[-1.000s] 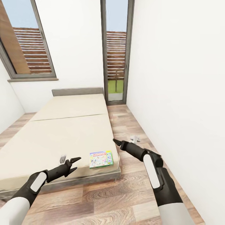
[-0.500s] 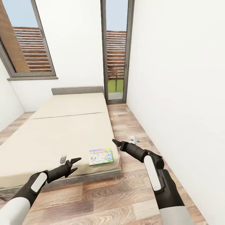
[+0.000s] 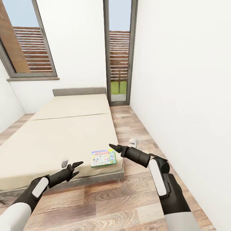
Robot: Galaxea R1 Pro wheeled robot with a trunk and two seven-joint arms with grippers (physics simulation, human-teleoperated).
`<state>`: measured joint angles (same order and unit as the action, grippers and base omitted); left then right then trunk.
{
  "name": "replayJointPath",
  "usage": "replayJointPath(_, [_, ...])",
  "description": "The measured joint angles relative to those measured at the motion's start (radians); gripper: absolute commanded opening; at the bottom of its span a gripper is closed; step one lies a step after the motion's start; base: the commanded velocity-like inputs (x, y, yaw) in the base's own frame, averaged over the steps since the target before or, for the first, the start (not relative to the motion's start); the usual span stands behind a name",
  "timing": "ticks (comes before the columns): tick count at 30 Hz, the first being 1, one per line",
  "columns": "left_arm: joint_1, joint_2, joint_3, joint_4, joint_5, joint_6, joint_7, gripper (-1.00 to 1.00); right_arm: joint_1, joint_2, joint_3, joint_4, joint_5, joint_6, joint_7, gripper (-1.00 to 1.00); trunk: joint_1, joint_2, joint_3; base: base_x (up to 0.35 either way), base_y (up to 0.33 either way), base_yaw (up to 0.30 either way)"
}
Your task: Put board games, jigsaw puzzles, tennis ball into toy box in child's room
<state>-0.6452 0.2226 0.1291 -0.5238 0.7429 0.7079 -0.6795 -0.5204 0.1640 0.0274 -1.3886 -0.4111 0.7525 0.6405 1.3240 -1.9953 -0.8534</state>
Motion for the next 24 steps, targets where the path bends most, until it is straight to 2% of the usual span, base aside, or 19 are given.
replayJointPath(2, [0.0, -0.001, -0.001, 0.01, -0.003, -0.006, 0.0, 1.0, 0.003, 0.0, -0.001, 0.0, 0.001, 0.002, 0.041, 1.0, 0.008, -0.014, -0.006, 0.0, 0.0, 0.0])
replayJointPath(5, [0.0, -0.004, -0.001, 0.018, -0.006, -0.013, 0.0, 1.0, 0.014, 0.0, -0.002, 0.001, 0.001, -0.002, 0.061, 1.0, 0.019, -0.035, -0.016, 0.028, 0.0, 0.0])
replayJointPath(10, [0.002, -0.032, 0.002, 0.016, -0.004, -0.015, 0.014, 1.0, 0.023, 0.007, -0.012, 0.007, 0.008, -0.024, 0.055, 1.0, 0.019, -0.035, -0.016, 0.038, 0.0, 0.0])
replayJointPath(16, [0.001, -0.04, 0.001, 0.016, -0.004, -0.014, 0.019, 1.0, 0.022, -0.01, -0.011, 0.028, 0.006, -0.05, 0.054, 1.0, 0.019, -0.035, -0.016, 0.067, 0.0, 0.0])
replayJointPath(24, [0.001, -0.041, 0.001, 0.016, -0.004, -0.014, 0.02, 1.0, 0.022, -0.012, -0.01, 0.033, 0.006, -0.077, 0.055, 1.0, 0.019, -0.035, -0.016, 0.045, 0.001, 0.0])
